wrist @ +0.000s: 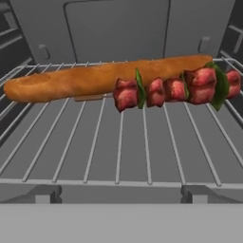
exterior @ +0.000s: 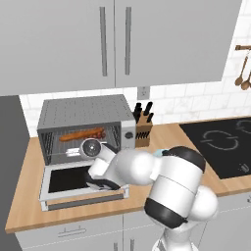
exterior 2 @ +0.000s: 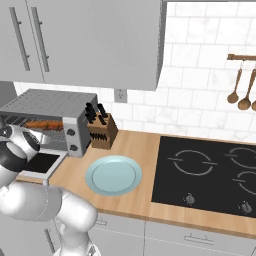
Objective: Pick up the kebab skewer and baguette bread, and place them inside the toaster oven. Close the toaster oven door and start by setting the timer.
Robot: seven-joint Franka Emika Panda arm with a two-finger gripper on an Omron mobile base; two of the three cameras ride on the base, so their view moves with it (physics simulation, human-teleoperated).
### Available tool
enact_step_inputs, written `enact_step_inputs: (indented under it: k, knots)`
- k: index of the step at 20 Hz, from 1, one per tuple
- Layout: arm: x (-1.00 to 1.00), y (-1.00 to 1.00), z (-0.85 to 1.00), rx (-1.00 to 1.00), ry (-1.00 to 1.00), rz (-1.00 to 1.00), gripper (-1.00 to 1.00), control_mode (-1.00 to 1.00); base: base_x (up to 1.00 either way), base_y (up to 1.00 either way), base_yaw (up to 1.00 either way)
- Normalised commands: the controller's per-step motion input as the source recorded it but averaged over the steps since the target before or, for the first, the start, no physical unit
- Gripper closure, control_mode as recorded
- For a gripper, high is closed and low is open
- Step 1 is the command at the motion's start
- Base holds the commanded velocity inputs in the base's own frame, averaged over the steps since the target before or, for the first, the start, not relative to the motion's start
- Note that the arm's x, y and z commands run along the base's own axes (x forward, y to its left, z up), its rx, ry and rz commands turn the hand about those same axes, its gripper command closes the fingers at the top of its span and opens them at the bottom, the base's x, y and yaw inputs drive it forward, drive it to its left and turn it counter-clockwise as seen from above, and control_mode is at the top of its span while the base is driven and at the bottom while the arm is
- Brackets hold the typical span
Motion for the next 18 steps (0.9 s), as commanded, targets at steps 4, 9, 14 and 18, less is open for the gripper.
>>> enact_step_inputs:
  k: [4, 9, 14, 18]
  knots:
    - [0.20, 0.00, 0.06, 0.00, 0.00, 0.00, -1.00, -1.00, 0.00, 0.00, 0.00]
    - [0.19, 0.00, 0.00, 0.00, 0.00, 0.00, -1.00, -1.00, 0.00, 0.00, 0.00]
    - [0.16, 0.00, 0.00, 0.00, 0.00, 0.00, -1.00, -1.00, 0.00, 0.00, 0.00]
    - [-0.17, 0.01, 0.00, 0.00, 0.00, 0.00, -1.00, -1.00, 0.00, 0.00, 0.00]
